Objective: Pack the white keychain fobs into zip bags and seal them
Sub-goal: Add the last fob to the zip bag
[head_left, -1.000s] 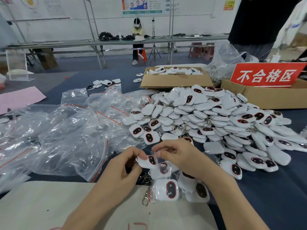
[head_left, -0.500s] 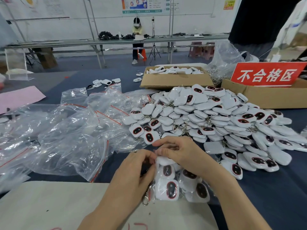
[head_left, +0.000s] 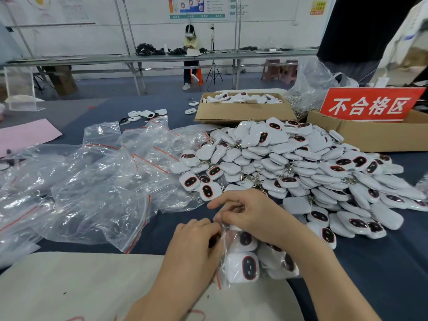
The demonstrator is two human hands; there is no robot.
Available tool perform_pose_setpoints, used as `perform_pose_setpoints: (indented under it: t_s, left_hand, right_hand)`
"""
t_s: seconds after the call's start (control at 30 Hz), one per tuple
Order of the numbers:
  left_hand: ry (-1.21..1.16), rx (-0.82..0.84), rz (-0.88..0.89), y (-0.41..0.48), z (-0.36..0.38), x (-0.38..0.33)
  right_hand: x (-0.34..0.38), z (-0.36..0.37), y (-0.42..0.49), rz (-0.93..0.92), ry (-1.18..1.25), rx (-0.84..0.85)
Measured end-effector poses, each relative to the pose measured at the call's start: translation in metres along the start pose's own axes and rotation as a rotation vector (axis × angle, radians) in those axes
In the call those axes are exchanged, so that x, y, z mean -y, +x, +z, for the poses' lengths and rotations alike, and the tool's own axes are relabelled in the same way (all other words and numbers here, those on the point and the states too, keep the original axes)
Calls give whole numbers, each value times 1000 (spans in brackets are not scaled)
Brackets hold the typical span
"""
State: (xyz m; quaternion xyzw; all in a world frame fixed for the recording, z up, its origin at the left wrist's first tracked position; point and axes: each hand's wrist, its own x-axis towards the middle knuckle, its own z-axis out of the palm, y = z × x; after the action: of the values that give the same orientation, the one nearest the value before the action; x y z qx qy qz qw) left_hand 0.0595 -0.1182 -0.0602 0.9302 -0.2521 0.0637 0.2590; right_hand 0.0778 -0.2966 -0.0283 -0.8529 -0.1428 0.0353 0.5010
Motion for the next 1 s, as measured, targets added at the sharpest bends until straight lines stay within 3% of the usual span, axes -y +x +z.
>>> perform_pose_setpoints:
  t_s: [0.17,0.33,0.57,0.73,0.93,1.0]
  left_hand:
    - [-272,34,-45,-1,-16,16]
    - [-337,-139,-104,-2,-12,22]
    - [-391,-319,-225,6,-12,28]
    - [-277,-243,-263,30,-4,31]
    - [146,-160,-252,59,6,25]
    - [129,-176,-226,60,7,25]
  right_hand:
    - [-2,-10,-3,-11,-112,-151]
    - [-18,-20,-6,21,-145,-413]
    - [-32,-22,-3,79,-112,-466]
    - [-35,-23,-3,79,-98,-477]
    - [-34,-22,-3,84,-117,-475]
    - [-34,-22,-4,88,-119,-466]
